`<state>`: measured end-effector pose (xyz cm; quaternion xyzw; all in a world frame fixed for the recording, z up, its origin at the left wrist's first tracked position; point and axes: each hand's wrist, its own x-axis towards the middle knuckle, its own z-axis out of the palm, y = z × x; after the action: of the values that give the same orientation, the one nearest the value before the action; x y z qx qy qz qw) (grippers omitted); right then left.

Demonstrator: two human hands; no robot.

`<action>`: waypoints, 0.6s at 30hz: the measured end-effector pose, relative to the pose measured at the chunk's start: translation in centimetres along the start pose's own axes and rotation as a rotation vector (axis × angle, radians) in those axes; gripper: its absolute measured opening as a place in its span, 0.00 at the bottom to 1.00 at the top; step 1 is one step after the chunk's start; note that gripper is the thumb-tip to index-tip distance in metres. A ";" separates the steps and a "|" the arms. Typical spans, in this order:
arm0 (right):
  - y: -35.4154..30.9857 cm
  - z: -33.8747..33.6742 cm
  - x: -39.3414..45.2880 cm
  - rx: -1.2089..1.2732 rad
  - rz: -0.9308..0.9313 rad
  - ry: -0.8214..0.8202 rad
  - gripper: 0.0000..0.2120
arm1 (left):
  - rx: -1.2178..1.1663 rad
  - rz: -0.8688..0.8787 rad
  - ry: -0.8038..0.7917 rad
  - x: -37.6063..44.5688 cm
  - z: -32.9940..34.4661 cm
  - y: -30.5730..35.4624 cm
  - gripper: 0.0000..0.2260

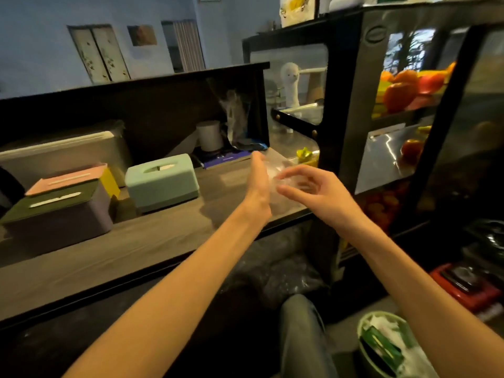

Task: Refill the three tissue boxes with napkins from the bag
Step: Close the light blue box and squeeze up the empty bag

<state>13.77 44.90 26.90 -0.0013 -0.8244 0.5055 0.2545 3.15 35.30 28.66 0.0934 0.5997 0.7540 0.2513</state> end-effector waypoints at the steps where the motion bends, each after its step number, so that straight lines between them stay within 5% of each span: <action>1: 1.0 -0.3 -0.6 -0.074 -0.008 0.096 0.10 | 0.019 -0.014 -0.021 -0.5 1.2 -0.9 0.23; 8: 6.8 -4.8 -6.2 0.098 0.381 0.217 0.27 | 0.204 -0.018 -0.017 -0.7 7.7 -9.5 0.19; 12: 11.2 -8.1 -9.5 0.042 0.481 0.272 0.21 | 0.346 -0.056 -0.140 0.3 11.2 -14.7 0.15; 18: 20.2 -11.1 -14.2 0.199 0.678 0.314 0.14 | 0.327 -0.391 -0.288 2.3 14.8 -24.8 0.22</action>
<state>25.66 60.30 8.12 -0.3263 -0.6752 0.6322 0.1951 14.35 52.94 8.62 0.1213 0.6782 0.5637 0.4557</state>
